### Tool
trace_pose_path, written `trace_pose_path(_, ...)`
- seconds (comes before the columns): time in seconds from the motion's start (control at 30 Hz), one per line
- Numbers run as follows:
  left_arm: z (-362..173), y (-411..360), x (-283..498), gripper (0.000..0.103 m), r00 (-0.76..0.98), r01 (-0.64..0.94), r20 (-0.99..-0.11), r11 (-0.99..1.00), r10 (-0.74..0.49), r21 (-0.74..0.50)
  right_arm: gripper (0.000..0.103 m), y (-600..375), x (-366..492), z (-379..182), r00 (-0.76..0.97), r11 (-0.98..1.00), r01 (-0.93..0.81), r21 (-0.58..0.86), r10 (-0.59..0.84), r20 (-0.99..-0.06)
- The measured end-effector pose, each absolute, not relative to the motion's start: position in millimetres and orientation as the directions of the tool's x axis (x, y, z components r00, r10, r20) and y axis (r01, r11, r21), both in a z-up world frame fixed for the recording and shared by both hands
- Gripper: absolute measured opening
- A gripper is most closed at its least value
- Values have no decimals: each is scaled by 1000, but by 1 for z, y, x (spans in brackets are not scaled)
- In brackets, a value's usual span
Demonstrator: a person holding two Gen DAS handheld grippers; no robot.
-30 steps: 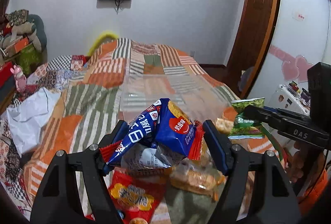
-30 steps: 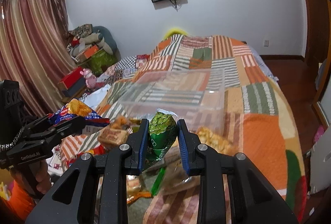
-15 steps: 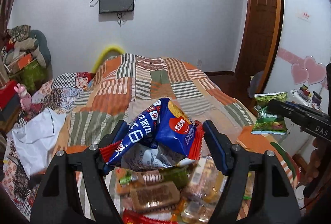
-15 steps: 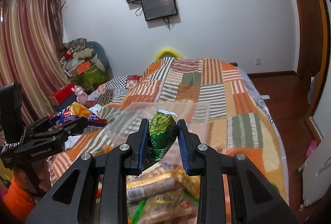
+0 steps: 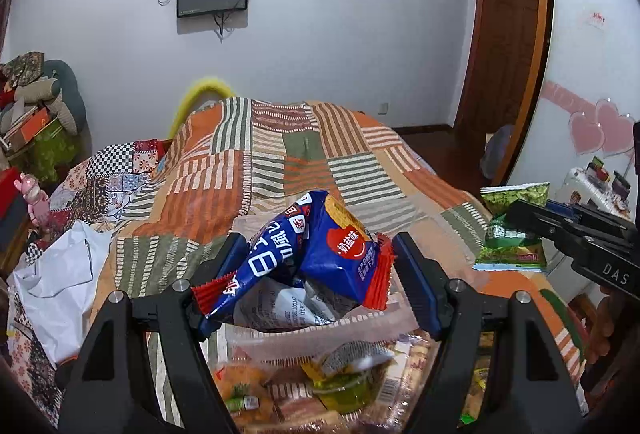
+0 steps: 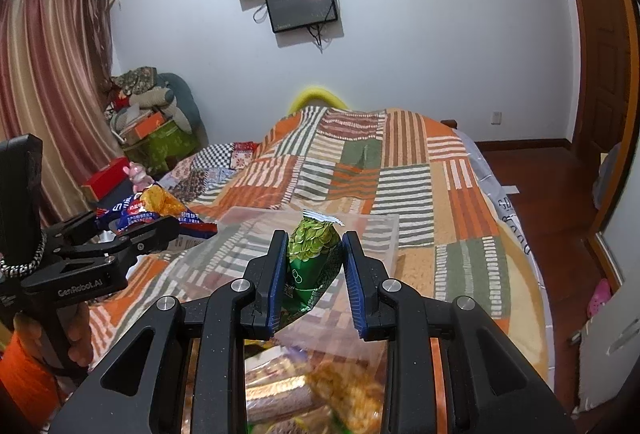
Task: Organize snacks
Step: 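Carry both bags over the clear box and open both tools to drop them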
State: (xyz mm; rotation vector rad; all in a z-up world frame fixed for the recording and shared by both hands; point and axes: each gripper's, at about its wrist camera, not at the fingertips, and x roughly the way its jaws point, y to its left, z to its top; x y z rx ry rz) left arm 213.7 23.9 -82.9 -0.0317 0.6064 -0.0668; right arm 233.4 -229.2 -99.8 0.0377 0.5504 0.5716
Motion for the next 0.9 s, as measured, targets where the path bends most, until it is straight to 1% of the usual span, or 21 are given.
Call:
trace_pose_path(0.43,-124,28,278,74,710,64,-697,995,-101,-79,25,-207,281,-133,612,839,-516,175,504,-610)
trace_pose_path(0.6,-137,27,290,74,675,63,-731,995,-102,-81,25,-201,289,-145,578,835,-522,171,494,-649)
trace_pose_path(0.77,-149,31,299,75,638,61,-759,991,-131,-120,25,-196,295,-155,544,831,-528,176,491,-681)
trace_pose_path(0.9,-156,29,303,76,621,57,-775,994,-112,-98,28,-194,298,-161,516,825,-531,194,496,-698)
